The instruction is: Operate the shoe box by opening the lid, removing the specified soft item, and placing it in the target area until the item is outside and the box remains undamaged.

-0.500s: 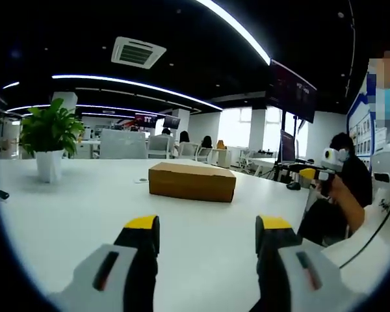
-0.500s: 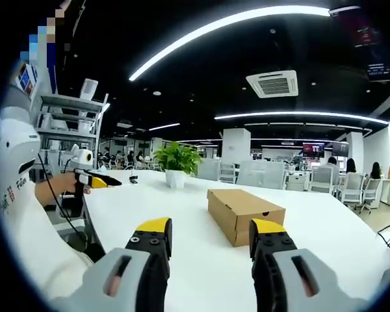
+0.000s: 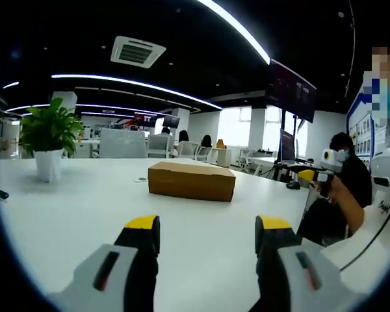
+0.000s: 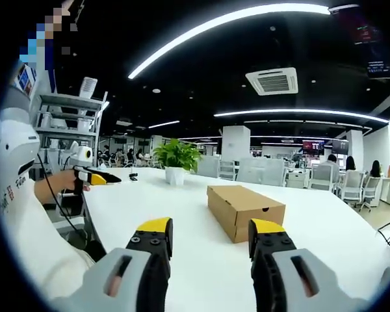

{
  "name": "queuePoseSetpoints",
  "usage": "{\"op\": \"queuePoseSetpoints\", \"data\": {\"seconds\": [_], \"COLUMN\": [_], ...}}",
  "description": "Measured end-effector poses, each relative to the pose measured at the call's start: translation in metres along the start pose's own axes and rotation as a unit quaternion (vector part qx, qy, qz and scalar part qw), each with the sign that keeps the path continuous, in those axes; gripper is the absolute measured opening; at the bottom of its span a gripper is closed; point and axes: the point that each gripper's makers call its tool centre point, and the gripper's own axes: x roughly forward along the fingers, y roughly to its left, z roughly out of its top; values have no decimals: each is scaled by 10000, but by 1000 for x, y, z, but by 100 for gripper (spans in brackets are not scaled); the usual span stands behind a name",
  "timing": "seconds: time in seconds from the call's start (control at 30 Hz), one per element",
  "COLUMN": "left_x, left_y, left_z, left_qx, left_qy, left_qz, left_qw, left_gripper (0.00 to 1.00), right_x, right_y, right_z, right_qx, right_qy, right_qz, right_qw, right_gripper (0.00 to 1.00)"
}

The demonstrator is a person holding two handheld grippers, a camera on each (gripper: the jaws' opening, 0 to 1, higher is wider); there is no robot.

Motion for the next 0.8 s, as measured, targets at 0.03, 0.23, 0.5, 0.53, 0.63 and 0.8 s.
{"op": "queuePoseSetpoints", "data": {"seconds": [0.03,0.23,0.5,0.53,0.63,0.8], "left_x": [1,3,-2,-2,-2,-2], "left_y": [1,-1,-3,-4,-5,-5], "left_z": [-1,-1,8,8,8,7], "left_qx": [-10,-13,-237,-243,-165,-100], "left_qy": [6,8,-173,-179,-136,-66], "left_qz": [1,-28,-153,-158,-153,-142], "left_qw": [10000,10000,9995,9994,9997,9998], "left_gripper": [61,61,61,64,65,63], "right_x": [0,0,-2,-2,-1,-2], "right_y": [0,1,4,4,5,16], "right_z": [0,7,8,7,5,6], "right_qx": [-14,8,-126,-141,-130,43], "right_qy": [7,-167,-167,-146,-96,-92], "right_qz": [0,-7,-2,-5,18,328], "right_qw": [10000,9999,9998,9998,9999,9994], "right_gripper": [47,52,63,63,59,52]}}
